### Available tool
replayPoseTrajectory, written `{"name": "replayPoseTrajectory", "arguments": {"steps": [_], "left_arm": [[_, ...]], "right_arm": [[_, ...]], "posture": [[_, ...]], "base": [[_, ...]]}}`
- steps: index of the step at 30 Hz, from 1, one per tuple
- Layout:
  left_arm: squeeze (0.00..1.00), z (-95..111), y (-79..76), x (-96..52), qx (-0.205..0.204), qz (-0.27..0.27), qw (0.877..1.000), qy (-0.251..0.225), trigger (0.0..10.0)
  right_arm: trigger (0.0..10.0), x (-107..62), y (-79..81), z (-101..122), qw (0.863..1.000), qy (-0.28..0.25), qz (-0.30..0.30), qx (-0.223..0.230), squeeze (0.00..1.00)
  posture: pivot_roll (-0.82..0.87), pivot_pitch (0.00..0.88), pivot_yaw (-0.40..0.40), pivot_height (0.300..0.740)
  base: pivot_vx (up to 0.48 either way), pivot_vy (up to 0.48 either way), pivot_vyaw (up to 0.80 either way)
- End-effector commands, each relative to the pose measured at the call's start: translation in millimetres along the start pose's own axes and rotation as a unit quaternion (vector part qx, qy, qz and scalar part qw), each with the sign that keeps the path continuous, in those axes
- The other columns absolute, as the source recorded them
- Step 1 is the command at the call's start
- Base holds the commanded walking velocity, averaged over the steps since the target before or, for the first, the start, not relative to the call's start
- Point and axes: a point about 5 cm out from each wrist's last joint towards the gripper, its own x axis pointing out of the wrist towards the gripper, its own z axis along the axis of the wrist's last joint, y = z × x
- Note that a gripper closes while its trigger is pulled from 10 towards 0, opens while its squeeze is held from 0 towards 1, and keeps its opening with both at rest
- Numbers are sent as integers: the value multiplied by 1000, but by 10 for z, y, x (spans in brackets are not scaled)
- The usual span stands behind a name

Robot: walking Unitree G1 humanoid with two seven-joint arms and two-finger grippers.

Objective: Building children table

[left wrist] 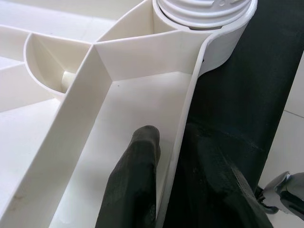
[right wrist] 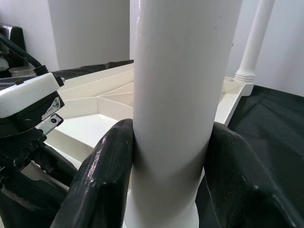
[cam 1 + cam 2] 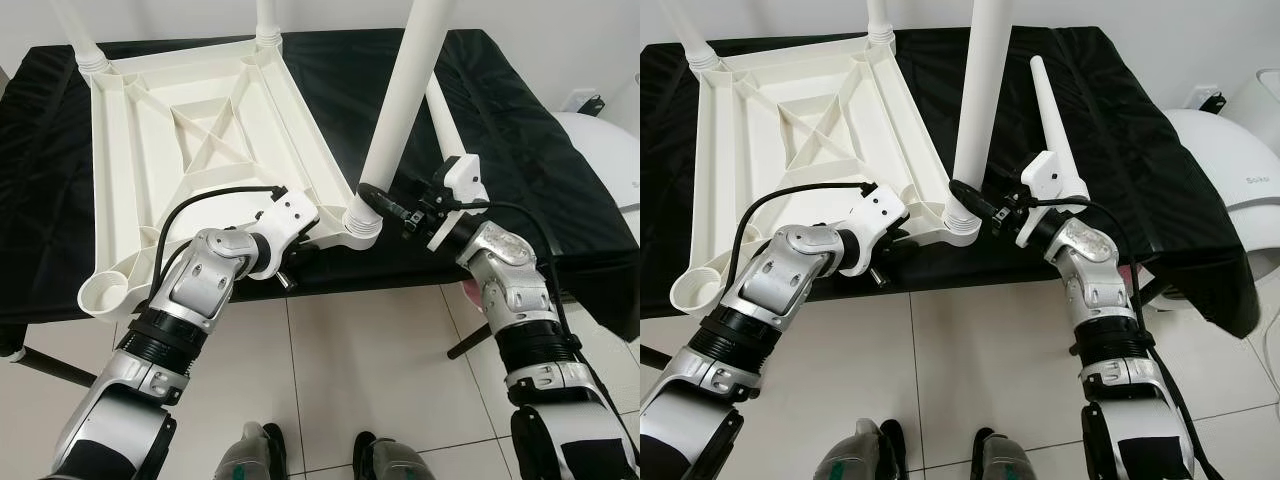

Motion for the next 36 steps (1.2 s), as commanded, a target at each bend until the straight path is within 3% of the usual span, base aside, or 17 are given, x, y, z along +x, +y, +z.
{"name": "replayPoseTrajectory", "arguments": {"steps": [1,36], "left_arm": [[0,129,56,-60,20,37,999,-22,10000],[0,145,42,-52,21,36,999,-24,10000]], "right_arm": [[10000,-93,53,-248,998,53,-11,25,0],[10000,-61,228,-265,994,26,-99,25,0]], "posture": [[-97,174,4,740],[-101,180,-5,740]], "base": [[0,0,0],[0,0,0]]}}
